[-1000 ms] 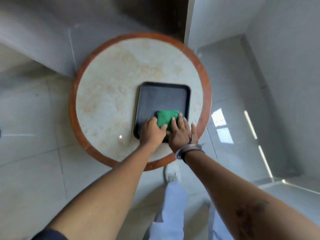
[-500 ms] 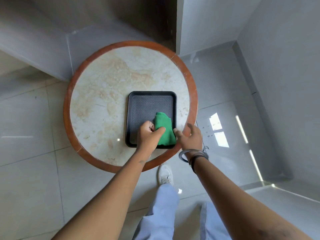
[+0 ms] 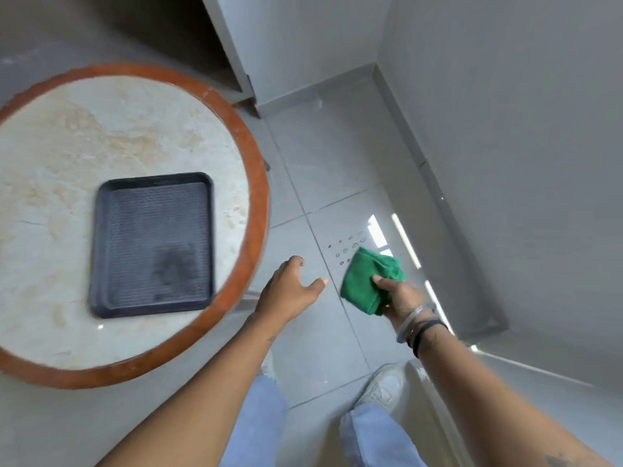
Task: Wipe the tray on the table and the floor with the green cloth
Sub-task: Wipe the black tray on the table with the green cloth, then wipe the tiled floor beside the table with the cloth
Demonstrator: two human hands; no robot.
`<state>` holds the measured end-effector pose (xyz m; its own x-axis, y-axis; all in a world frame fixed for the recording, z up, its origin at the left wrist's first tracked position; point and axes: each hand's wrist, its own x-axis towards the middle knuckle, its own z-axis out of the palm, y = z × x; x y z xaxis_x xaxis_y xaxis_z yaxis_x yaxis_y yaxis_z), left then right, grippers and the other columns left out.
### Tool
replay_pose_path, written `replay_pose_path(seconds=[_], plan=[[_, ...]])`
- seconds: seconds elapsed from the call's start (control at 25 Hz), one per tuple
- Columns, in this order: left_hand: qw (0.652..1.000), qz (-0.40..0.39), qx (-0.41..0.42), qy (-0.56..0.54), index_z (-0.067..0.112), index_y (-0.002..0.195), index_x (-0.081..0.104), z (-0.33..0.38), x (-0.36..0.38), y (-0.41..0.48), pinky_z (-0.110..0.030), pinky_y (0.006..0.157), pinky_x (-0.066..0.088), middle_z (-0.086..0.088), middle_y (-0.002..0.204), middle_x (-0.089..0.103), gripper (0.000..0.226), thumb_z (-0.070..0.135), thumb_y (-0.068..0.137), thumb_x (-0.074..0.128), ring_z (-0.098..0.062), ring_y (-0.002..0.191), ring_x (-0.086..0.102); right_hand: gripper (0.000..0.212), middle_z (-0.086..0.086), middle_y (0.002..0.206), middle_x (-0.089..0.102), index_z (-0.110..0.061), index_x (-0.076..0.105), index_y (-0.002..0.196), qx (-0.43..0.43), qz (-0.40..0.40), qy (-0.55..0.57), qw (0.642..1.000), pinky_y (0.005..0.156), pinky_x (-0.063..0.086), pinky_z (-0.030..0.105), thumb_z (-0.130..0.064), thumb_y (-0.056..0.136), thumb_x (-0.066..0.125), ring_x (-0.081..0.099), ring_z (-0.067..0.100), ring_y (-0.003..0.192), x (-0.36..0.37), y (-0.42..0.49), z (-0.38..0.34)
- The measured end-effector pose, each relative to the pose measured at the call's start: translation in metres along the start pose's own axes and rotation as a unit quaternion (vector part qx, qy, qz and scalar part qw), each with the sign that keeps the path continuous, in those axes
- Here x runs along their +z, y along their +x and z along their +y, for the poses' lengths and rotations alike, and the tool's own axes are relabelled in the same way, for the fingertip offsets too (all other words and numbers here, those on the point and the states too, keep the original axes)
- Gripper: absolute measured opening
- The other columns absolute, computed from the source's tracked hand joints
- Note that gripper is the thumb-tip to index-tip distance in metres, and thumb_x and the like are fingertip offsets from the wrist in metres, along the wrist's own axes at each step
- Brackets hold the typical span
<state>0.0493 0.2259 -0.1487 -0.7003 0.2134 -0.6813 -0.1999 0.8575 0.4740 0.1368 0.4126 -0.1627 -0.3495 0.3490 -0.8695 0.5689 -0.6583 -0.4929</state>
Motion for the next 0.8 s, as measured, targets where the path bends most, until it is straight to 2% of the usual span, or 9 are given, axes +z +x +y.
replay_pose_path(seconds=[0.08, 0.2, 0.28, 0.36, 0.44, 0.48, 0.6, 0.72, 0.8], plan=[[0.977, -0.03, 0.038, 0.206, 0.014, 0.142, 0.035, -0.025, 0.045, 0.05, -0.043, 0.114, 0.028, -0.009, 0.146, 0.042, 0.087, 0.063, 0.076, 0.062, -0.028, 0.138, 0.037, 0.024, 0.017, 0.094, 0.066, -0.003, 0.056, 0.106, -0.083, 0.19, -0.145, 0.967, 0.066, 0.055, 0.037, -0.004, 0.083, 0.065, 0.064, 0.034, 0.08, -0.017, 0.062, 0.015], [0.914, -0.055, 0.068, 0.397, 0.008, 0.154, 0.01, -0.072, 0.108, 0.144, -0.049, 0.122, 0.003, -0.016, 0.162, 0.011, 0.115, 0.071, 0.072, 0.061, -0.029, 0.151, 0.005, 0.033, 0.009, 0.081, 0.061, -0.018, 0.051, 0.106, -0.21, 0.279, -0.375, 0.859, 0.078, 0.043, 0.037, -0.005, 0.076, 0.055, 0.061, 0.039, 0.09, -0.014, 0.169, 0.054], [0.884, -0.054, 0.055, 0.461, 0.004, 0.154, 0.0, -0.099, 0.131, 0.206, -0.051, 0.122, -0.002, -0.02, 0.163, 0.0, 0.128, 0.074, 0.068, 0.063, -0.032, 0.151, -0.003, 0.062, 0.009, 0.11, 0.065, -0.022, 0.047, 0.126, -0.263, 0.208, -0.522, 0.784, 0.107, 0.027, 0.045, 0.002, 0.068, 0.053, 0.055, 0.033, 0.113, 0.001, 0.238, 0.083], [0.893, -0.056, 0.012, 0.447, 0.003, 0.154, -0.008, -0.119, 0.153, 0.257, -0.049, 0.122, -0.004, -0.022, 0.162, -0.007, 0.144, 0.077, 0.058, 0.07, -0.034, 0.151, -0.008, 0.079, 0.009, 0.15, 0.039, -0.021, 0.026, 0.145, -0.242, 0.043, -0.696, 0.674, 0.116, 0.008, 0.053, -0.002, 0.073, 0.055, 0.029, 0.024, 0.141, 0.007, 0.3, 0.127], [0.897, -0.094, -0.032, 0.431, 0.004, 0.152, -0.017, -0.132, 0.171, 0.294, -0.047, 0.121, -0.005, -0.024, 0.161, -0.014, 0.159, 0.076, 0.046, 0.078, -0.036, 0.15, -0.013, 0.085, 0.006, 0.163, 0.001, -0.022, 0.002, 0.151, -0.174, -0.082, -0.818, 0.541, 0.115, -0.004, 0.06, -0.035, 0.084, 0.052, -0.003, 0.026, 0.148, 0.002, 0.338, 0.176], [0.883, -0.104, -0.028, 0.456, 0.004, 0.151, -0.019, -0.139, 0.179, 0.308, -0.047, 0.121, -0.006, -0.024, 0.16, -0.017, 0.163, 0.074, 0.042, 0.081, -0.037, 0.149, -0.014, 0.093, 0.007, 0.162, -0.008, -0.021, -0.003, 0.151, -0.168, -0.092, -0.834, 0.518, 0.114, -0.008, 0.061, -0.055, 0.08, 0.047, -0.009, 0.028, 0.147, 0.0, 0.347, 0.199], [0.858, -0.097, 0.016, 0.503, 0.005, 0.151, -0.022, -0.151, 0.202, 0.326, -0.047, 0.123, -0.005, -0.024, 0.159, -0.021, 0.165, 0.07, 0.042, 0.084, -0.038, 0.149, -0.016, 0.1, 0.011, 0.162, 0.001, -0.018, 0.005, 0.151, -0.255, -0.028, -0.799, 0.543, 0.113, -0.013, 0.058, -0.077, 0.073, 0.024, -0.002, 0.026, 0.148, 0.0, 0.354, 0.226], [0.88, -0.081, 0.015, 0.468, 0.008, 0.15, -0.025, -0.158, 0.217, 0.33, -0.047, 0.123, -0.002, -0.023, 0.158, -0.026, 0.164, 0.067, 0.044, 0.085, -0.038, 0.149, -0.016, 0.103, 0.009, 0.162, -0.001, -0.016, 0.005, 0.152, -0.262, -0.016, -0.798, 0.542, 0.114, -0.012, 0.058, -0.083, 0.074, 0.003, -0.003, 0.024, 0.148, 0.005, 0.35, 0.231], [0.88, -0.072, 0.001, 0.469, 0.01, 0.15, -0.026, -0.159, 0.226, 0.33, -0.047, 0.123, 0.001, -0.024, 0.158, -0.026, 0.164, 0.065, 0.045, 0.087, -0.038, 0.149, -0.015, 0.102, 0.006, 0.162, -0.004, -0.018, 0.002, 0.151, -0.253, -0.001, -0.796, 0.55, 0.113, -0.01, 0.061, -0.083, 0.073, 0.004, -0.004, 0.023, 0.148, 0.009, 0.359, 0.216]])
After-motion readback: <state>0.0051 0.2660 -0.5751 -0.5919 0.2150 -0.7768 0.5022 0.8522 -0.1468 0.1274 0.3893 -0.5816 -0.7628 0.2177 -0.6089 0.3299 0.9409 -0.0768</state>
